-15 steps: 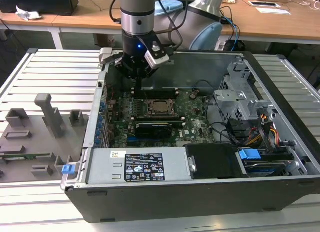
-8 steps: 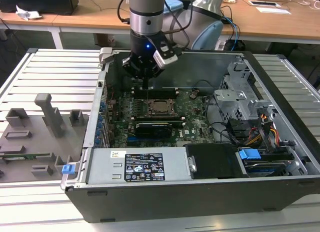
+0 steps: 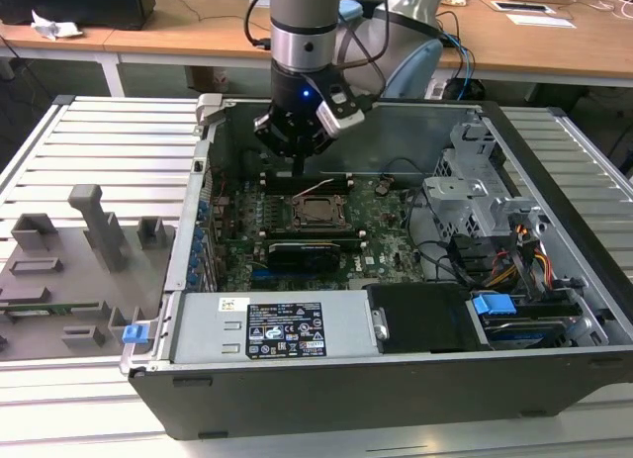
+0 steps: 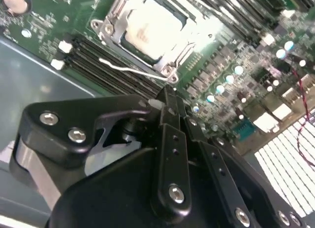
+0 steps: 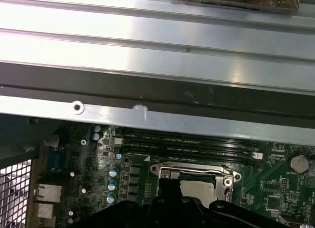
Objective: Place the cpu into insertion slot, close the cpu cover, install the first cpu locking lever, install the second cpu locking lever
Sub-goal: 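Install the first cpu locking lever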
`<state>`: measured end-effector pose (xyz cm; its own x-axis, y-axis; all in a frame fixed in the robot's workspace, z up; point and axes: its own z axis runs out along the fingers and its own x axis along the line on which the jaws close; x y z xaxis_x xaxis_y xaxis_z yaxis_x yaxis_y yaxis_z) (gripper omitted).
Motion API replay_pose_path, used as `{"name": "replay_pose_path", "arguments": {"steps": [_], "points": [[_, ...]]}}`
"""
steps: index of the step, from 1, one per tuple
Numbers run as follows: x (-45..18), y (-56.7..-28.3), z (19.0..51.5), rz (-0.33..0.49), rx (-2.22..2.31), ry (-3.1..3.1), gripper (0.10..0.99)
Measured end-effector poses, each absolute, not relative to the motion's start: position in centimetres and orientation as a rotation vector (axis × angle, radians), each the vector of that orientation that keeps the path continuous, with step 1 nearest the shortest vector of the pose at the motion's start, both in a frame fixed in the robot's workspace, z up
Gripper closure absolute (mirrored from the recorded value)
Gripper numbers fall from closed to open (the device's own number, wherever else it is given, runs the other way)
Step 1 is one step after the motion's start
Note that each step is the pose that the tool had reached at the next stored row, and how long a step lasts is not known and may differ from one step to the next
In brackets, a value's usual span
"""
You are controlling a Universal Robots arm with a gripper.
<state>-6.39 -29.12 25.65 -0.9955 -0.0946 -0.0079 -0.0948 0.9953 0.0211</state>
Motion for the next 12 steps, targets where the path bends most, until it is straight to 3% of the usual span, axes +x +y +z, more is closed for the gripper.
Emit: {"name": "replay_pose_path", "arguments": {"steps": [7, 12], "points": [[-5.6, -29.1, 25.2, 0.093, -0.148, 3.128, 0.980], [-4.8, -29.0, 24.8, 0.093, -0.157, 3.128, 0.980]]}}
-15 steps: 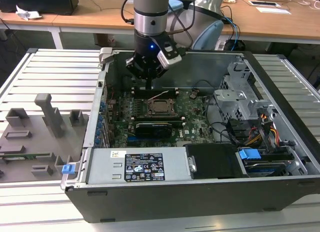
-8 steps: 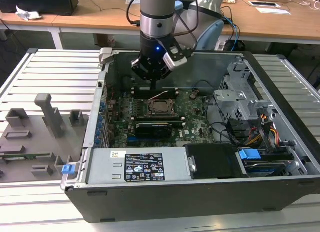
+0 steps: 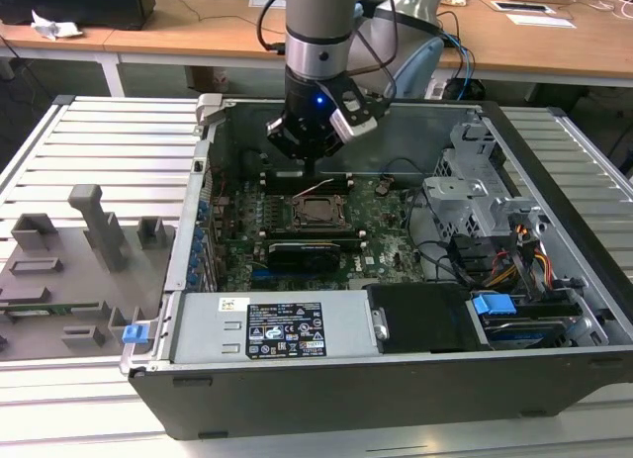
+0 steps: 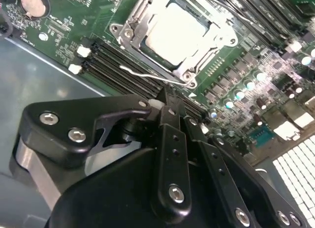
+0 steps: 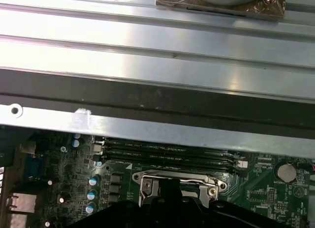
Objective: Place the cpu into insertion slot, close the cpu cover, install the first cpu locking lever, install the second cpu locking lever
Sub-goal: 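Install the first cpu locking lever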
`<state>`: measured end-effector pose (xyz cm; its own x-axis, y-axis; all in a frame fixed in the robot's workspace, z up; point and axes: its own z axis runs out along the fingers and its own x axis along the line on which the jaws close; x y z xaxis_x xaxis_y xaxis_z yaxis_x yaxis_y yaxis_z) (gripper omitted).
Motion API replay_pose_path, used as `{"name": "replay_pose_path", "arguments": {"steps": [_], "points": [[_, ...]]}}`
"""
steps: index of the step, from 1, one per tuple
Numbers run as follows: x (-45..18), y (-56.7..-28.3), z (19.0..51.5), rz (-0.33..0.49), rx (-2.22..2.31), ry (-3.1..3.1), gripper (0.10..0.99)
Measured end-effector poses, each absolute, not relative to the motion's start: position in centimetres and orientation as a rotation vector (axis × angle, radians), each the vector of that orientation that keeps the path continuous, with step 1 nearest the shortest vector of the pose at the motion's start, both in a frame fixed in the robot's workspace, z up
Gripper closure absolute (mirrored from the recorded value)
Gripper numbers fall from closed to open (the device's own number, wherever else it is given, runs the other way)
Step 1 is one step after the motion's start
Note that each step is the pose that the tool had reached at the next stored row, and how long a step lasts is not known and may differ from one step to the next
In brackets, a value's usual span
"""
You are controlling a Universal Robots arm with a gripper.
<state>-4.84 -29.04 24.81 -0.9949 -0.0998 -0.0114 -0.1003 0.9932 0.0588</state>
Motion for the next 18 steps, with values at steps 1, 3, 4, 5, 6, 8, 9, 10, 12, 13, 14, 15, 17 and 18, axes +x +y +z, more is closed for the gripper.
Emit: {"name": "replay_pose_path", "arguments": {"steps": [1, 3, 4, 5, 6, 8, 9, 10, 12, 13, 14, 15, 17, 18], "points": [[-4.8, -29.0, 24.7, 0.093, -0.157, 3.128, 0.980], [-4.7, -28.8, 24.6, 0.093, -0.157, 3.128, 0.980], [-4.6, -28.7, 24.5, 0.093, -0.157, 3.128, 0.980], [-4.5, -28.7, 24.4, 0.093, -0.157, 3.128, 0.980], [-4.4, -28.7, 24.2, 0.093, -0.157, 3.128, 0.980], [-4.4, -28.6, 24.0, 0.093, -0.157, 3.128, 0.980], [-4.3, -28.6, 23.8, 0.093, -0.159, 3.128, 0.980], [-4.3, -28.6, 23.7, 0.093, -0.161, 3.128, 0.980], [-4.3, -28.6, 23.4, 0.093, -0.165, 3.128, 0.980], [-4.2, -28.5, 23.3, 0.093, -0.167, 3.128, 0.980], [-4.2, -28.5, 23.2, 0.093, -0.167, 3.128, 0.980], [-4.1, -28.5, 23.1, 0.093, -0.167, 3.127, 0.980], [-4.0, -28.5, 23.0, 0.092, -0.167, 3.128, 0.980], [-3.9, -28.4, 23.0, 0.092, -0.167, 3.128, 0.980]]}}
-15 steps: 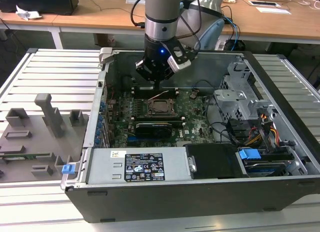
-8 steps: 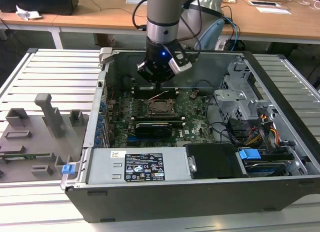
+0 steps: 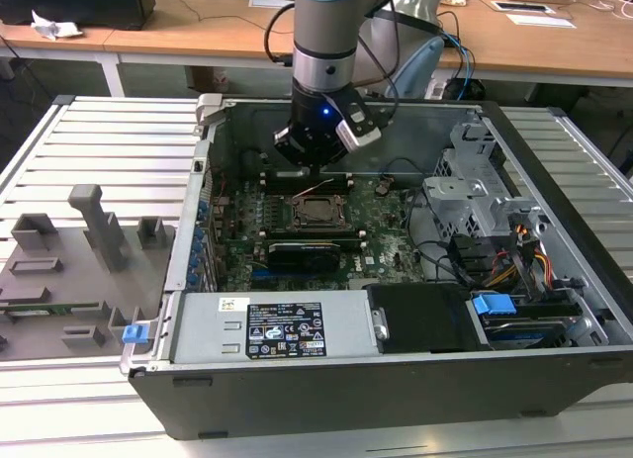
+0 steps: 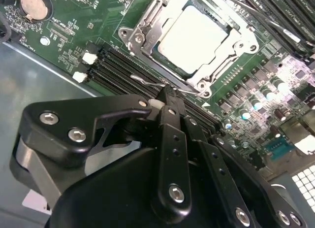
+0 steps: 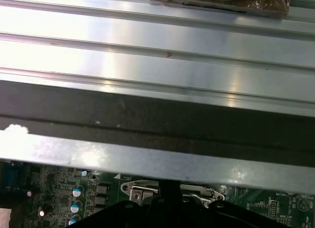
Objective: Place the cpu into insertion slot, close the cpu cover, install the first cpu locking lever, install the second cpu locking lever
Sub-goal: 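Install the first cpu locking lever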
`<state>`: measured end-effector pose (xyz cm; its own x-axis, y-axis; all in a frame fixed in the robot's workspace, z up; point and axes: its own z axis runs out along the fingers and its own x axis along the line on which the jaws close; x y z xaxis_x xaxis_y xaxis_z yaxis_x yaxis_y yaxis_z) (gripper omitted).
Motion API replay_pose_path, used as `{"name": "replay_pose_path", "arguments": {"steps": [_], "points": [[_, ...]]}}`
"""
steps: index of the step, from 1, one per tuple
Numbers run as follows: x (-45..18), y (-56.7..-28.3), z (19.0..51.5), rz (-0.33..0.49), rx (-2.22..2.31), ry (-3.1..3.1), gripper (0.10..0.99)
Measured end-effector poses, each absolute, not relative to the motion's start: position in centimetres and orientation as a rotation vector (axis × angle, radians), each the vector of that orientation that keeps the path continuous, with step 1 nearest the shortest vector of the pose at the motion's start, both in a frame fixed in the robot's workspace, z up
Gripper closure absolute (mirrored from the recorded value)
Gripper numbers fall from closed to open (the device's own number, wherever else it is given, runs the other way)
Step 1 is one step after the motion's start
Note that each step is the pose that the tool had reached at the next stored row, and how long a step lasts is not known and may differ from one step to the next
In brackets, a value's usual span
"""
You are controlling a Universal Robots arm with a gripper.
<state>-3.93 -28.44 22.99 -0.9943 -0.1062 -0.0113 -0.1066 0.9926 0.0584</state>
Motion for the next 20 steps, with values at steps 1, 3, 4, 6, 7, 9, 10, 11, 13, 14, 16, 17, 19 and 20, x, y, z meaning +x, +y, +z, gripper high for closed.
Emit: {"name": "replay_pose_path", "arguments": {"steps": [1, 3, 4, 6, 7, 9, 10, 11, 13, 14, 16, 17, 19, 20], "points": [[-3.8, -28.4, 23.0, 0.093, -0.167, 3.127, 0.980], [-3.6, -28.4, 22.9, 0.093, -0.167, 3.128, 0.980], [-3.6, -28.4, 22.9, 0.093, -0.167, 3.127, 0.980], [-3.3, -28.3, 22.8, 0.093, -0.167, 3.127, 0.980], [-3.2, -28.3, 22.8, 0.093, -0.167, 3.128, 0.980], [-3.0, -28.3, 22.7, 0.093, -0.167, 3.127, 0.980], [-3.0, -28.3, 22.7, 0.092, -0.167, 3.128, 0.980], [-2.8, -28.2, 22.7, 0.093, -0.167, 3.128, 0.980], [-2.8, -28.2, 22.6, 0.093, -0.167, 3.128, 0.980], [-2.7, -28.2, 22.5, 0.093, -0.167, 3.127, 0.980], [-2.5, -28.1, 22.4, 0.092, -0.167, 3.128, 0.980], [-2.4, -28.1, 22.4, 0.092, -0.167, 3.128, 0.980], [-2.4, -28.1, 22.3, 0.092, -0.167, 3.128, 0.980], [-2.3, -28.0, 22.2, 0.092, -0.167, 3.128, 0.980]]}}
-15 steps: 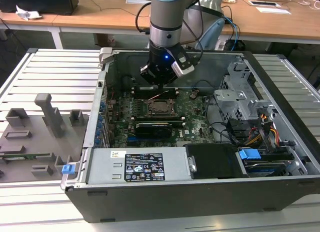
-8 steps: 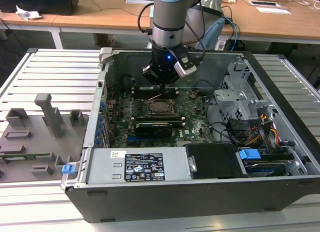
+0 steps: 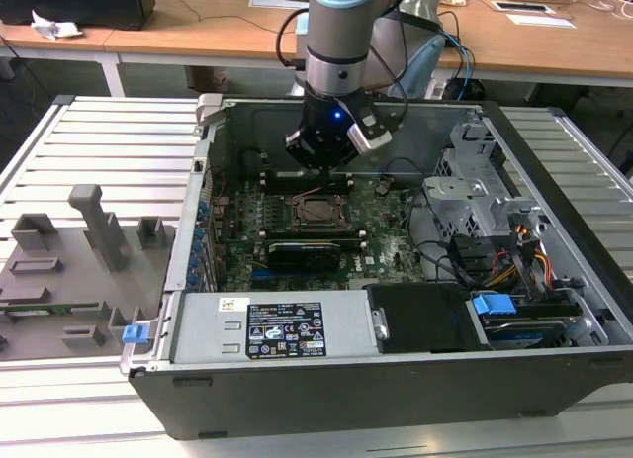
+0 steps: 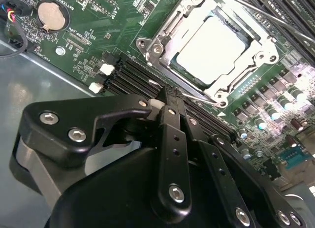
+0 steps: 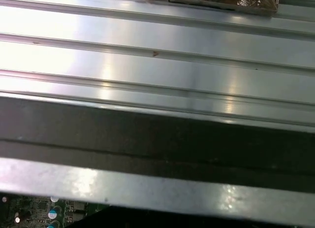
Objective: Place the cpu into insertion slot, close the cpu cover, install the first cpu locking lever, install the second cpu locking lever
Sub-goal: 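Install the first cpu locking lever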
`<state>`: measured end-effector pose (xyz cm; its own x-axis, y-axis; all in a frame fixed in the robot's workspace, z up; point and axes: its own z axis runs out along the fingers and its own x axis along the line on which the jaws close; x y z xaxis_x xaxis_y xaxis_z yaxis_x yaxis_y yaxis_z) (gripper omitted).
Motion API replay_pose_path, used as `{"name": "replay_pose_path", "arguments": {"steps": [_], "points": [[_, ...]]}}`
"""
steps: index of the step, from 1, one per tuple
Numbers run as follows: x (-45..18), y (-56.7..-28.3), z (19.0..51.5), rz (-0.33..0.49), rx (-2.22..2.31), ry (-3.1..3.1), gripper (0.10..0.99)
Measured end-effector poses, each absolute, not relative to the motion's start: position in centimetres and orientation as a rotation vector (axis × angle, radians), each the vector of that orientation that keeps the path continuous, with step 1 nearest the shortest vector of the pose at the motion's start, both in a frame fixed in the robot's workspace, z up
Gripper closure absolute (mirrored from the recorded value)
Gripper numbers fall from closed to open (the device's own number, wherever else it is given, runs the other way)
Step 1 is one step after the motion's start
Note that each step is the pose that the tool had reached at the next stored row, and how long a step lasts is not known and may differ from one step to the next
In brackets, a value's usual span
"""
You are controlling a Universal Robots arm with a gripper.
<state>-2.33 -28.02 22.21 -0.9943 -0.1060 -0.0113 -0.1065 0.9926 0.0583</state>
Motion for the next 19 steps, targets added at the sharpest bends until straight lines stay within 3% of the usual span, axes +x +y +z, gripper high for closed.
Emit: {"name": "replay_pose_path", "arguments": {"steps": [19], "points": [[-1.82, -27.92, 21.39, 0.089, -0.167, 3.128, 0.980]]}}
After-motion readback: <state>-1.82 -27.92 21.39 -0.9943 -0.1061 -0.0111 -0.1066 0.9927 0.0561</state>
